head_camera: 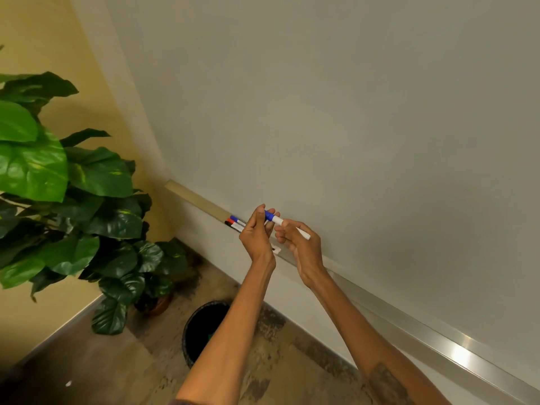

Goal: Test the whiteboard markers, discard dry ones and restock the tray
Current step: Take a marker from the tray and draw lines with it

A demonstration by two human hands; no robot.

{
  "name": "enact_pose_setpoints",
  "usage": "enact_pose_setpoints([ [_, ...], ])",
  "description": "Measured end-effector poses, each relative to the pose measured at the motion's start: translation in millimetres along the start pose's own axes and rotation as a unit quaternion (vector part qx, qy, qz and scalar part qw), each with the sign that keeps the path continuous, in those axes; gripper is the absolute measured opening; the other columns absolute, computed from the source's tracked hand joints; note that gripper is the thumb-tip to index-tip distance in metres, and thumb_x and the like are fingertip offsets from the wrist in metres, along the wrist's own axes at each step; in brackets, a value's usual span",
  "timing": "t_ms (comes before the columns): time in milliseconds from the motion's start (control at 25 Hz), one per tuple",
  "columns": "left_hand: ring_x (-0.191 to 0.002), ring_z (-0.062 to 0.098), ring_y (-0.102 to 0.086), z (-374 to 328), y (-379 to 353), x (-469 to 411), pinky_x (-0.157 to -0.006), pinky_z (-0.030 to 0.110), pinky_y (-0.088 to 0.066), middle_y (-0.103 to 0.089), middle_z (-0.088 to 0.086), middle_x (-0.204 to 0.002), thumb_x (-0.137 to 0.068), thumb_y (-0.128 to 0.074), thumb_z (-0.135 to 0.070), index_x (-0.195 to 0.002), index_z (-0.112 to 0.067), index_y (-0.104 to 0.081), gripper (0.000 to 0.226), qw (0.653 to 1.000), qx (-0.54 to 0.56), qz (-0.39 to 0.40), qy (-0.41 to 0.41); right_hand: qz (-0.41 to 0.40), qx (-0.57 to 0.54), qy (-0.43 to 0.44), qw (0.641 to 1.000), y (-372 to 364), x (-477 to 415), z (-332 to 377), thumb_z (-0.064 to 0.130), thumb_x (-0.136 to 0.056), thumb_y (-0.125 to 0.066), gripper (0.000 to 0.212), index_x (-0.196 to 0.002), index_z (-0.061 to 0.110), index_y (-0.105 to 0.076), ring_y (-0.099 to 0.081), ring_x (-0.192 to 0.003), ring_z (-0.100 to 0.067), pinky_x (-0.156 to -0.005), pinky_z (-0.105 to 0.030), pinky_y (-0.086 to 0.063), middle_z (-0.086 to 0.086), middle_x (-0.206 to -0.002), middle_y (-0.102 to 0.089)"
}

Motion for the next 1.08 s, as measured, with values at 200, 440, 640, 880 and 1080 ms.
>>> enact_pose_setpoints([
  [200, -0.088, 0.026, -0.075, 15.1, 82.1, -38.6, -0.086, 0.040, -0.060, -0.077, 0.006, -0.094, -0.100, -0.056, -0.014, -0.112, -0.007, -0.073, 0.021, 0.995, -0.061, -0.062, 0.048, 0.129, 0.072, -0.128, 0.981, -30.7, 2.9, -75.8, 0.008, -0.095, -0.061, 0.025, -0.117, 0.000, -0.068, -0.071, -0.097, -0.031, -0.088, -0.034, -0.058, -0.016, -0.105, -0.074],
  [440, -0.093, 0.027, -0.069, 56.1, 189.9, -60.2, -0.086, 0.040, -0.058, -0.071, 0.016, -0.110, -0.100, -0.054, -0.011, -0.112, -0.004, -0.071, 0.022, 0.967, -0.163, -0.116, 0.160, 0.137, 0.145, -0.276, 0.940, -37.6, 11.8, -184.4, -0.003, -0.089, -0.064, 0.023, -0.112, -0.001, -0.068, -0.074, -0.085, -0.025, -0.079, -0.030, -0.061, -0.020, -0.097, -0.073],
  [640, -0.102, 0.029, -0.063, 82.2, 279.1, -61.0, -0.083, 0.037, -0.050, -0.067, 0.015, -0.121, -0.096, -0.061, -0.020, -0.120, -0.006, -0.066, 0.027, 0.912, -0.268, -0.150, 0.273, 0.085, 0.277, -0.363, 0.885, -15.8, 20.3, -267.9, -0.013, -0.080, -0.067, 0.021, -0.099, -0.007, -0.069, -0.067, -0.054, -0.018, -0.061, -0.028, -0.061, -0.018, -0.075, -0.068],
  [880, -0.103, 0.026, -0.061, 86.2, 321.0, -65.7, -0.083, 0.035, -0.049, -0.065, 0.012, -0.129, -0.097, -0.061, -0.021, -0.124, -0.005, -0.067, 0.032, 0.892, -0.298, -0.154, 0.304, 0.076, 0.386, -0.371, 0.841, -27.9, 19.6, -313.9, -0.010, -0.081, -0.068, 0.021, -0.102, -0.010, -0.069, -0.067, -0.071, -0.026, -0.064, -0.031, -0.062, -0.023, -0.099, -0.070],
  [1080, -0.122, 0.031, -0.058, 79.0, 330.8, -76.6, -0.094, 0.037, -0.049, -0.062, 0.012, -0.131, -0.100, -0.057, -0.017, -0.127, -0.003, -0.064, 0.031, 0.896, -0.290, -0.171, 0.290, 0.153, 0.482, -0.297, 0.810, -57.4, 2.0, -310.3, 0.034, -0.090, -0.067, 0.057, -0.139, 0.009, -0.053, -0.054, -0.126, -0.029, -0.100, -0.035, -0.045, -0.014, -0.140, -0.055],
])
Point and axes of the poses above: each hand's wrist, its own x-axis away from the middle knuckle, its own y-axis out of the back of the hand, z = x × y, the point moved 7 cm from there along -x, towards the middle knuckle
